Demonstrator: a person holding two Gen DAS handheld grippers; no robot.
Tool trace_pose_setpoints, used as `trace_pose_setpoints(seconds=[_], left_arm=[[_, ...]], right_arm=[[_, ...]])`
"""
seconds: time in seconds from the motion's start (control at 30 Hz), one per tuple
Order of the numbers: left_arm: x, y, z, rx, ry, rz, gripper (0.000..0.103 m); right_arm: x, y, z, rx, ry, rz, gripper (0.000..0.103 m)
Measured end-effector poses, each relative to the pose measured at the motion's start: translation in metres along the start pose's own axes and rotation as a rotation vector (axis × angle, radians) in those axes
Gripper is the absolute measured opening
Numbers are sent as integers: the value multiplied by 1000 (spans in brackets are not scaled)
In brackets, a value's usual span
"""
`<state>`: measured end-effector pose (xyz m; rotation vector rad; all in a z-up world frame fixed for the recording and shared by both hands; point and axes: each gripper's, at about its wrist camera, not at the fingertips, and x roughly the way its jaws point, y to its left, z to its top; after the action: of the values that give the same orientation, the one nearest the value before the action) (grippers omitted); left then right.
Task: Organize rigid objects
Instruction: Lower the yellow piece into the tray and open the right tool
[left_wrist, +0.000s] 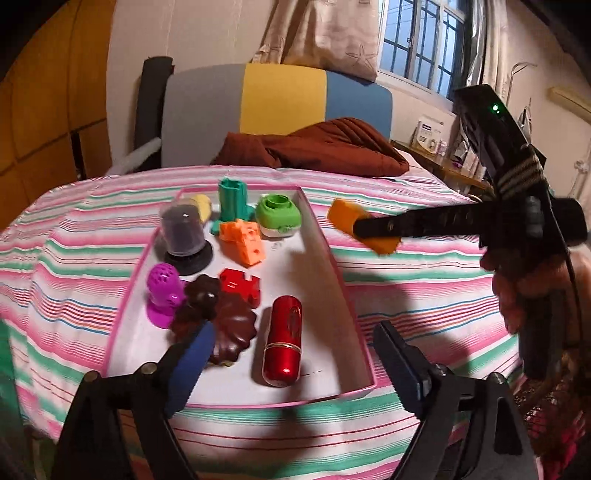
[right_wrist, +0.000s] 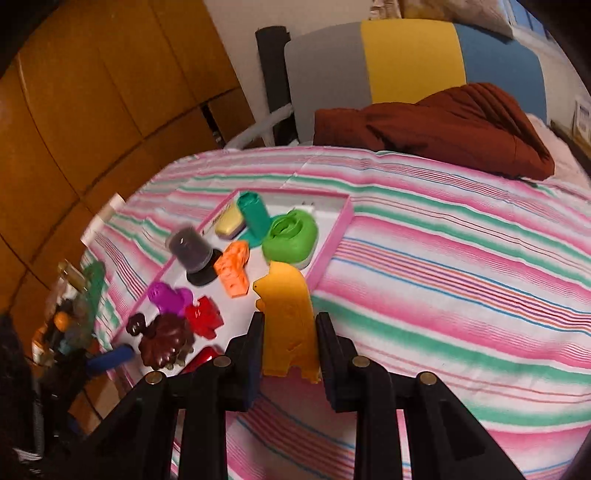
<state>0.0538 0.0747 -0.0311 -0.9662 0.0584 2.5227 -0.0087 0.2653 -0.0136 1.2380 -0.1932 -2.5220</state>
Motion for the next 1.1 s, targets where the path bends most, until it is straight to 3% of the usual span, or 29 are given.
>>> trace_pose_setpoints(seconds=[0.3, 0.47, 0.63, 0.87, 1.1], left_arm=[[-20, 20, 0, -41, -63, 86, 103], [-26, 26, 2, -45, -90, 162, 103], [-23, 38, 3, -87, -58, 240, 103], [-31, 50, 2, -114, -71, 298, 103], [-34, 53, 0, -107, -70, 403, 103]], right_arm=[[16, 27, -7, 46, 37, -26, 26], [20, 38, -3, 33, 36, -47, 26], [26, 46, 1, 34, 41, -66, 26], [33, 46, 5, 60, 39, -111, 26], [46, 46, 8, 75, 50, -194, 26]])
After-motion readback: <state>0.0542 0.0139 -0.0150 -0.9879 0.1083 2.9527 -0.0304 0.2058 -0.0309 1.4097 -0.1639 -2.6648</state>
